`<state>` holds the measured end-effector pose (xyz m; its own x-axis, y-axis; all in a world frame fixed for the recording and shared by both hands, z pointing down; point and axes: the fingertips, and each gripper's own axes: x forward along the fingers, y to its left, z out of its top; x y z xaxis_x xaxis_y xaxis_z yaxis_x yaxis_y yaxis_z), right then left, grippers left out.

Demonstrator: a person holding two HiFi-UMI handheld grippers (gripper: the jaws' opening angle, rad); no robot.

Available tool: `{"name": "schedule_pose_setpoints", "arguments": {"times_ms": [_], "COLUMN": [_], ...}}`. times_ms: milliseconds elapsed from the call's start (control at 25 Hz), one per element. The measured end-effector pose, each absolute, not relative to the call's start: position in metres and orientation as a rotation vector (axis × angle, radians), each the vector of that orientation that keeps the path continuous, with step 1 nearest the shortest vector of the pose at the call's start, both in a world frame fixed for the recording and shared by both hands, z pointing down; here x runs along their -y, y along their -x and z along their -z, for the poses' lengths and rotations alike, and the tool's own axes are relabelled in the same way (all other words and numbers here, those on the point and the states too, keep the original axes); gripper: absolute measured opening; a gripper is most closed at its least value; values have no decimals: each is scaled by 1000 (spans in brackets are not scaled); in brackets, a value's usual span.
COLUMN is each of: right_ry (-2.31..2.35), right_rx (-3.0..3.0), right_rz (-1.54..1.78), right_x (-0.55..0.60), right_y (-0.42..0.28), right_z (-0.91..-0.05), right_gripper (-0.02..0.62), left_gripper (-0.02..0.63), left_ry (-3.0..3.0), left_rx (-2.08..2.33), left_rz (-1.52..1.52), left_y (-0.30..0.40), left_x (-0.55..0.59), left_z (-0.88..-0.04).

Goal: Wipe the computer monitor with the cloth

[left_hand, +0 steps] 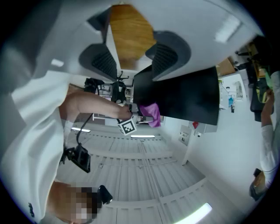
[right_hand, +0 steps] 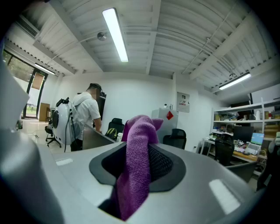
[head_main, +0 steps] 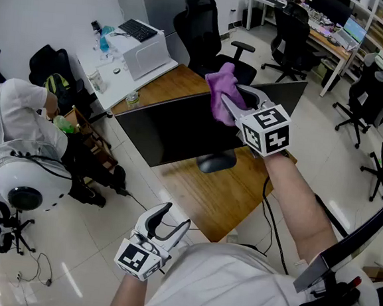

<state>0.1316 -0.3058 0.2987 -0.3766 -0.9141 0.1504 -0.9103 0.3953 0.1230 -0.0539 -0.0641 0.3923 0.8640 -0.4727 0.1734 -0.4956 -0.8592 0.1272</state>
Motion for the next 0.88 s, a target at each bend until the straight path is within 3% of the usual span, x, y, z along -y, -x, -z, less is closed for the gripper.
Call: {"name": "schedule_pose_setpoints", "arguments": {"times_ms": [520,880], "right_ry": [-1848,-1917], "right_rx": [2272,2201], "right_rz": [15,-12], "right_x": [298,295], "right_y": [-329,-406], "right_z": [-307,-318], "right_gripper": [130,130], "left_gripper": [270,270], "left_ry": [-2899,-2886], "left_rx": [678,676], "left_rz": [-217,-214], "left_y": [-53,-95], "left_x": [64,63], "left_z": [-397,-402]}}
